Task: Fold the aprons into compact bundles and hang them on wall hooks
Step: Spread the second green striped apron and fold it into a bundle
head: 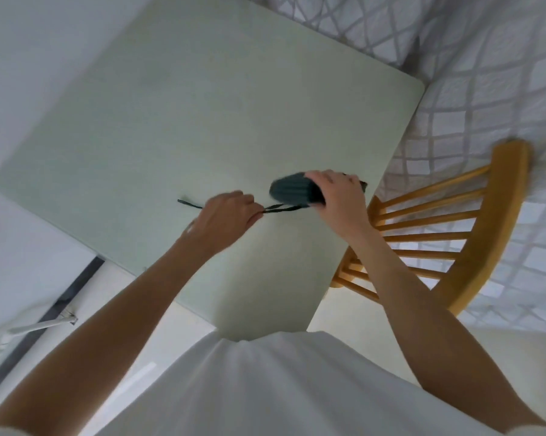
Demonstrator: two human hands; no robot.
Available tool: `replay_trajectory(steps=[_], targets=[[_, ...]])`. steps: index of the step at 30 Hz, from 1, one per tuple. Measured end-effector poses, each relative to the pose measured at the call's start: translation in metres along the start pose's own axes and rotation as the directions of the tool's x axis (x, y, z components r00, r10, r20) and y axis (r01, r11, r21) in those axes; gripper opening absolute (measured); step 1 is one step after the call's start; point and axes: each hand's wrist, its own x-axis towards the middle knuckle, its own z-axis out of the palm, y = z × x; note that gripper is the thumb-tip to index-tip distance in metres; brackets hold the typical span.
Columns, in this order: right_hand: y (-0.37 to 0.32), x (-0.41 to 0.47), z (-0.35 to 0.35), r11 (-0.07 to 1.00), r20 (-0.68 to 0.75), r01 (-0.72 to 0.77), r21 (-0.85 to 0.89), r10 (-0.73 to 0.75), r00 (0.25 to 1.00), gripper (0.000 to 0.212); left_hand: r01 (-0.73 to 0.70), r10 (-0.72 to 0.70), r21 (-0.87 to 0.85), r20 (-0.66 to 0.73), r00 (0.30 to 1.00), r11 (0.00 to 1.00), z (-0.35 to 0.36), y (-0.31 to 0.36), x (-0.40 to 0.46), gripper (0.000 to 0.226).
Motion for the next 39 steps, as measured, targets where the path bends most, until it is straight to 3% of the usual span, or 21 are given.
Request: replay_trajectory(steps=[2, 4, 6, 8, 11, 14, 16, 18, 19, 22, 25, 26, 28, 30, 32, 33, 34, 36, 38, 39], targets=[[-0.001, -0.003, -0.005, 0.951, 0.343, 0.308, -0.036, -0.278, 0.897, 0.043, -0.117, 0.117, -0.033, 0.006, 0.993, 0.993, -0.022, -0.021, 0.018, 0.026], [-0.011, -0.012, -0.010, 0.918, 0.454, 0.350, 0.184, -0.396, 0.798, 0.039, -0.005, 0.030, -0.263, 0.088, 0.996, 0.965, -0.041, -0.033, 0.028, 0.017], [-0.021, -0.020, -0.017, 0.834, 0.364, 0.147, 0.531, -0.382, 0.849, 0.037, 0.205, -0.153, -0.499, 0.143, 0.978, 0.842, -0.041, -0.034, 0.029, 0.013], [-0.029, -0.022, -0.029, 0.665, 0.241, 0.029, 0.746, -0.310, 0.920, 0.042, 0.362, -0.300, -0.667, 0.212, 0.930, 0.651, -0.030, -0.028, 0.022, 0.009], [-0.037, -0.014, -0.042, 0.409, 0.210, -0.107, 0.906, -0.215, 0.954, 0.054, 0.484, -0.400, -0.800, 0.338, 0.852, 0.354, -0.015, -0.007, 0.009, 0.022], [-0.043, -0.009, -0.046, 0.209, 0.279, -0.244, 0.947, -0.160, 0.947, 0.046, 0.629, -0.518, -0.743, 0.454, 0.725, 0.229, -0.007, 0.017, 0.006, 0.041], [-0.045, -0.009, -0.042, 0.119, 0.279, -0.265, 0.957, -0.126, 0.952, 0.045, 0.627, -0.557, -0.750, 0.434, 0.708, 0.212, -0.005, 0.028, 0.006, 0.038], [-0.047, -0.008, -0.041, 0.063, 0.276, -0.272, 0.960, -0.058, 0.959, 0.044, 0.528, -0.584, -0.808, 0.302, 0.754, 0.263, -0.006, 0.032, 0.006, 0.029], [-0.046, -0.006, -0.041, 0.051, 0.275, -0.273, 0.961, -0.022, 0.961, 0.045, 0.475, -0.584, -0.846, 0.264, 0.768, 0.243, -0.005, 0.031, 0.004, 0.029], [-0.042, -0.003, -0.043, 0.089, 0.253, -0.259, 0.962, 0.075, 0.965, 0.050, 0.373, -0.455, -0.927, 0.311, 0.834, 0.049, -0.007, 0.034, 0.001, 0.030], [-0.039, -0.003, -0.048, 0.128, 0.229, -0.242, 0.962, 0.107, 0.968, 0.055, 0.429, -0.341, -0.900, 0.379, 0.860, 0.082, -0.003, 0.028, -0.005, 0.030], [-0.036, -0.003, -0.052, 0.123, 0.234, -0.244, 0.962, 0.095, 0.968, 0.054, 0.466, -0.341, -0.874, 0.401, 0.850, 0.134, -0.002, 0.023, -0.007, 0.030], [-0.029, -0.006, -0.062, 0.207, 0.298, -0.288, 0.935, -0.022, 0.954, 0.050, 0.535, -0.346, -0.770, 0.425, 0.836, 0.348, -0.003, 0.009, -0.006, 0.029], [-0.025, -0.007, -0.069, 0.495, 0.494, -0.338, 0.801, -0.228, 0.839, 0.046, 0.503, -0.281, -0.580, 0.433, 0.857, 0.641, -0.007, -0.006, 0.001, 0.023], [-0.027, -0.007, -0.060, 0.809, 0.666, -0.182, 0.559, -0.307, 0.680, 0.037, 0.377, -0.173, -0.369, 0.479, 0.860, 0.850, -0.017, -0.014, 0.013, 0.020], [-0.030, -0.007, -0.050, 0.894, 0.692, -0.068, 0.442, -0.291, 0.661, 0.033, 0.330, -0.158, -0.268, 0.509, 0.846, 0.905, -0.022, -0.015, 0.020, 0.023], [-0.032, -0.008, -0.039, 0.941, 0.679, 0.010, 0.338, -0.251, 0.690, 0.031, 0.304, -0.174, -0.183, 0.512, 0.841, 0.935, -0.023, -0.014, 0.026, 0.026], [-0.034, -0.007, -0.016, 0.977, 0.530, -0.014, 0.215, -0.105, 0.841, 0.037, 0.324, -0.266, -0.061, 0.438, 0.858, 0.944, -0.024, -0.009, 0.031, 0.028], [-0.036, -0.007, 0.004, 0.929, 0.287, -0.204, 0.308, 0.113, 0.951, 0.041, 0.463, -0.426, -0.077, 0.285, 0.859, 0.883, -0.020, -0.004, 0.027, 0.028], [-0.040, -0.005, 0.012, 0.851, 0.196, -0.303, 0.428, 0.240, 0.951, 0.039, 0.537, -0.506, -0.169, 0.196, 0.840, 0.827, -0.018, -0.004, 0.023, 0.026]])
